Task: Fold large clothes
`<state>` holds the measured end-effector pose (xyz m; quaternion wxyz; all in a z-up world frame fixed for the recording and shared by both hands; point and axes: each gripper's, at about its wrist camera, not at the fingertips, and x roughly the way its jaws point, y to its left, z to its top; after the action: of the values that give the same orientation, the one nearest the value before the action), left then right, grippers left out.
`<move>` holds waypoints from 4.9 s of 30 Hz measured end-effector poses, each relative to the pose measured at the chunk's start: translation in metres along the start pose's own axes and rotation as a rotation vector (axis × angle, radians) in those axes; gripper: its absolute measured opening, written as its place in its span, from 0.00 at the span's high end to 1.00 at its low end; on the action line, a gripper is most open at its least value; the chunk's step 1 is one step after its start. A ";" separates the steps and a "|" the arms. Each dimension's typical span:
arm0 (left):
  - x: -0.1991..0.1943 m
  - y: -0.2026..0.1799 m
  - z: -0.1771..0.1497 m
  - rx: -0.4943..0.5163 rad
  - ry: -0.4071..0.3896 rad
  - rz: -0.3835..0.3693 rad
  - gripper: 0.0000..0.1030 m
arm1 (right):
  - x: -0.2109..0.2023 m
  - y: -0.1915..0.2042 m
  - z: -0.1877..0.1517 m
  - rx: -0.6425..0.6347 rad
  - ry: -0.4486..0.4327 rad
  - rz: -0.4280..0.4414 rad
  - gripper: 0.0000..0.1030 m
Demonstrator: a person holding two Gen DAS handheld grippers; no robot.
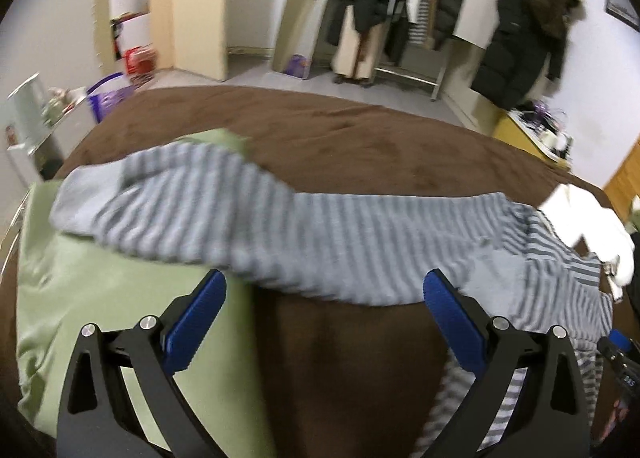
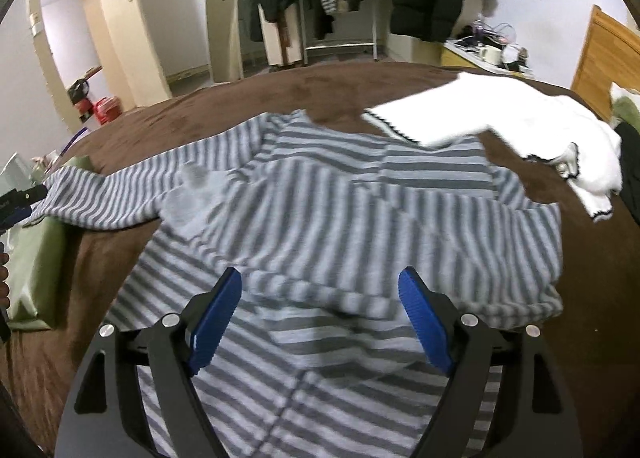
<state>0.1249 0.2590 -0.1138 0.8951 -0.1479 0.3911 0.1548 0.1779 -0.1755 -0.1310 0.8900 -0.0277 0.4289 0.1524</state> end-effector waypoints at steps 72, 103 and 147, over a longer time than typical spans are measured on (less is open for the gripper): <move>-0.025 0.018 0.136 -0.074 -0.254 -0.307 0.90 | 0.169 0.157 0.040 -0.218 0.030 0.071 0.40; -0.064 -0.353 0.010 0.424 -0.135 -0.840 0.90 | -0.058 -0.160 -0.020 0.247 -0.016 -0.276 0.11; 0.108 -0.257 -0.043 0.568 0.240 -0.396 0.06 | 0.031 0.005 0.063 -0.711 0.217 0.007 0.14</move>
<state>0.2679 0.0260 -0.1858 0.8608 0.0167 0.4844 -0.1549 0.2424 -0.1517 -0.1148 0.7735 -0.3498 0.4411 0.2911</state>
